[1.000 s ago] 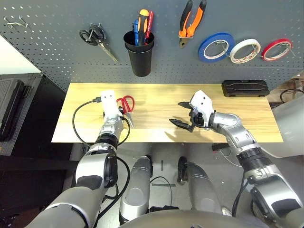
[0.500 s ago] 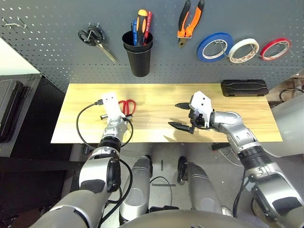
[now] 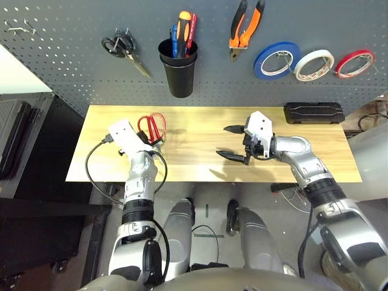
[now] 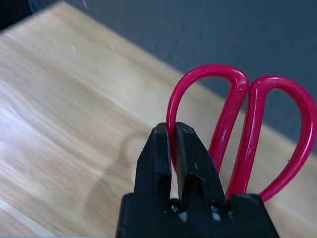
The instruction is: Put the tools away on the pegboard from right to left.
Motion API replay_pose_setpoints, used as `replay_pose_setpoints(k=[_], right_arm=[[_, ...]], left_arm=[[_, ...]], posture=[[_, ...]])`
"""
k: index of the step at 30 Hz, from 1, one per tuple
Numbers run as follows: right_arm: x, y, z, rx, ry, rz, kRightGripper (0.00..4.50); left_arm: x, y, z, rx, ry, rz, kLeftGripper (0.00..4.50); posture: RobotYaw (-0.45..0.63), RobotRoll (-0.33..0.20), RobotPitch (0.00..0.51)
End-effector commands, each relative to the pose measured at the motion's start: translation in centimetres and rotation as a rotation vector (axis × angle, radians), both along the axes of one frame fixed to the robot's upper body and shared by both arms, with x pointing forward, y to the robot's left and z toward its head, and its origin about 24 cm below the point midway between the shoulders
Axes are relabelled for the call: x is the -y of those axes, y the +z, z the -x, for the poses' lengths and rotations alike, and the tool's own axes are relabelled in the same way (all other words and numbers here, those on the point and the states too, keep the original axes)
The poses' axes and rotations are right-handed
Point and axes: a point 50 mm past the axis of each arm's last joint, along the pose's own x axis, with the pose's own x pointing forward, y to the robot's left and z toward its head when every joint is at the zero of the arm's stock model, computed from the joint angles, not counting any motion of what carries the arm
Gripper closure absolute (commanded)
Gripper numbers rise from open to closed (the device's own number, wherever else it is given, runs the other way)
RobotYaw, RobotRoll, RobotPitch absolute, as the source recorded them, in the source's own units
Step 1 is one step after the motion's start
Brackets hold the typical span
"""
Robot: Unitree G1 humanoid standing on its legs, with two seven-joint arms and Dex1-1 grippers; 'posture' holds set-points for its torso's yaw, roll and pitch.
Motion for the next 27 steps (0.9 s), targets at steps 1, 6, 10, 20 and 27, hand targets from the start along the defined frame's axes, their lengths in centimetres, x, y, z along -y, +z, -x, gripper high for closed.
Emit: replay_pose_setpoints(k=[1, 6, 10, 20, 27], right_arm=[[0.5, -0.1, -0.1, 0.007, 0.003, -0.033, 0.0], [0.4, 0.9, -0.4, 0.057, 0.038, -0.119, 0.0], [0.4, 2.6, -0.3, 0.106, 0.08, -0.249, 0.0], [2.3, 7.0, 0.9, 0.187, 0.125, -0.449, 0.0], [3.0, 8.6, 1.5, 0.2, 0.136, -0.479, 0.0]], left_arm=[[-0.8, 1.0, 1.3, 0.083, 0.032, 0.024, 4.47], [-1.1, 2.7, 2.3, 0.187, 0.025, 0.027, 4.47], [-1.0, 4.4, 2.5, 0.273, -0.012, 0.011, 4.47], [-1.2, 8.1, 2.6, 0.41, -0.046, 0.001, 4.47], [-1.6, 10.1, 2.2, 0.465, -0.058, -0.011, 4.47]], posture=[[0.36, 0.0, 0.23], [0.37, 0.0, 0.227], [0.38, 0.0, 0.224], [0.38, 0.0, 0.217], [0.37, 0.0, 0.217]])
